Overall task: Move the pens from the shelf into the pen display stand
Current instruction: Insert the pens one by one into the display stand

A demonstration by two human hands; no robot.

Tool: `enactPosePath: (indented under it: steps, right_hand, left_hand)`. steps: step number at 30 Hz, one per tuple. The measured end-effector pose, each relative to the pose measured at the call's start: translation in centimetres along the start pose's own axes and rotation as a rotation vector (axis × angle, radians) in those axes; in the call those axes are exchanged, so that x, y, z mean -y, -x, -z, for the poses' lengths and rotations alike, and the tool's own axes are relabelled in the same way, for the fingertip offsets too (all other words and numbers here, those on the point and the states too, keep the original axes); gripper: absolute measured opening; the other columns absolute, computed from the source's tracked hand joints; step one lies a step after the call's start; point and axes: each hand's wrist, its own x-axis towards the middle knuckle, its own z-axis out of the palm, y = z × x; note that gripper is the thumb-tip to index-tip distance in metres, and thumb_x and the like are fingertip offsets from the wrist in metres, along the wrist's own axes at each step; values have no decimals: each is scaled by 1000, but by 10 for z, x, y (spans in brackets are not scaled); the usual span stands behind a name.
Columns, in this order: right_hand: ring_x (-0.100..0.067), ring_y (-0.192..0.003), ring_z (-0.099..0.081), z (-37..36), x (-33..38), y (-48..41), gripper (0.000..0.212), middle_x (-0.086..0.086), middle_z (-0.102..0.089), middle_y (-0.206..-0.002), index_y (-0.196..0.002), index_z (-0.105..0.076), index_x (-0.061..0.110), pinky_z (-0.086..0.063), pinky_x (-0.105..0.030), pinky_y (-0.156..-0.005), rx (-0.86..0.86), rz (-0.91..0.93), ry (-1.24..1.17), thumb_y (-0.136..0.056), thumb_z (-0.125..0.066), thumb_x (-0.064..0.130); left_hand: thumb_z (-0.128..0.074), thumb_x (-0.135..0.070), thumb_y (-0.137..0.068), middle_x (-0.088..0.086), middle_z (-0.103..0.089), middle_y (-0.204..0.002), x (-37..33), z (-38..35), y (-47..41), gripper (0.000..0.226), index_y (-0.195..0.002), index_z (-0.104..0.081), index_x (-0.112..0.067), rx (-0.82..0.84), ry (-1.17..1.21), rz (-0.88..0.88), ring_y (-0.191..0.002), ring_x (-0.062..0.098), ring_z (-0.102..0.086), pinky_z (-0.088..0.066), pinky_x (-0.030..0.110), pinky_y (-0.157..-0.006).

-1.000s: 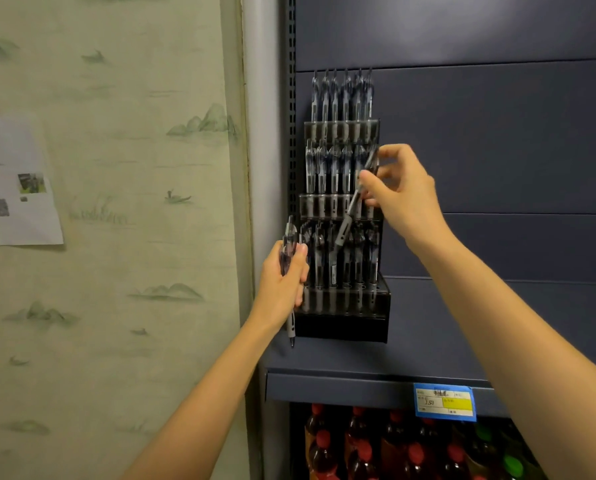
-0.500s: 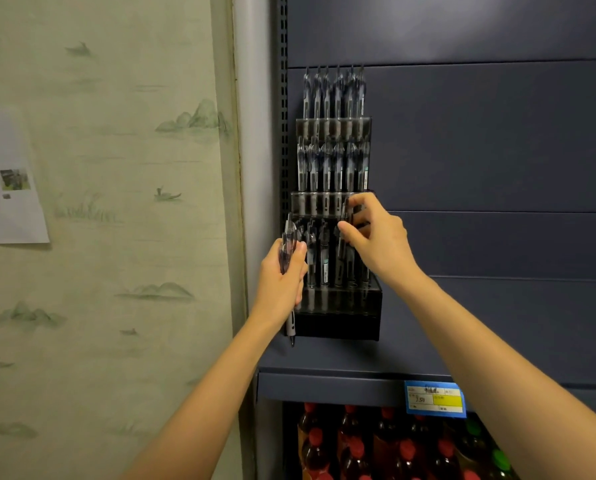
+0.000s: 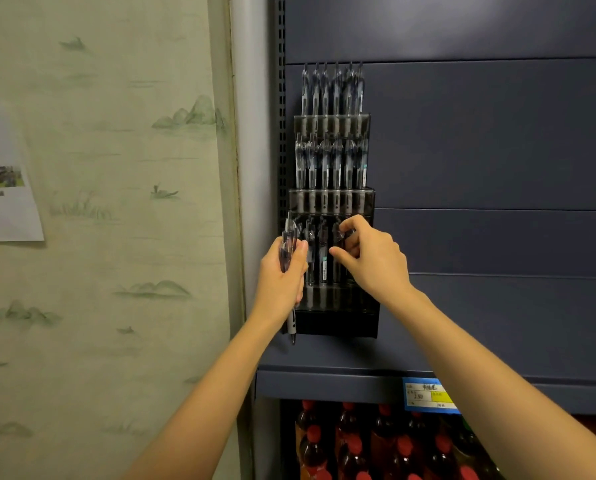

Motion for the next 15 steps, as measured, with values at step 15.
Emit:
enactPosePath:
  steps: [15]
  right_hand:
    - [2, -75, -50, 14, 37, -9, 28, 10, -61, -98, -116, -66, 18, -37, -16, -73, 143, 196, -219, -94, -55, 32]
  left_hand:
    - [-40, -18, -101, -6, -39, -44, -6, -11, 3, 14, -105, -53, -17, 48, -15, 0, -31, 5, -32, -31, 23, -34]
